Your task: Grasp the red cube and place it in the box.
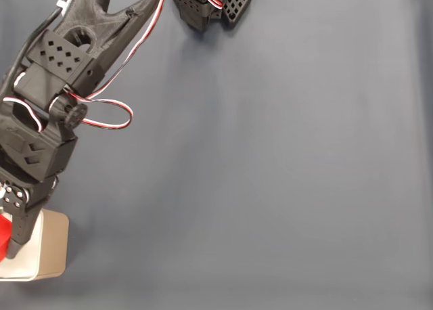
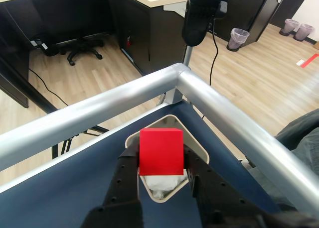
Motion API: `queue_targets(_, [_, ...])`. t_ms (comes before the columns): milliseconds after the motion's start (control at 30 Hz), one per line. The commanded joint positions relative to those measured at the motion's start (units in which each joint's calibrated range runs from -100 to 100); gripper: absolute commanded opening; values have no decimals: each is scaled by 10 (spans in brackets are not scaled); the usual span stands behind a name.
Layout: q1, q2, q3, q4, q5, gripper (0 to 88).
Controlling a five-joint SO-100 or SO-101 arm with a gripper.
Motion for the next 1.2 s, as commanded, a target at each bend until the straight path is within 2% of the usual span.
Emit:
queue_targets(0, [9,-2,-41,-14,1,15])
queue_targets(1167, [11,17,-53,-15,3,16])
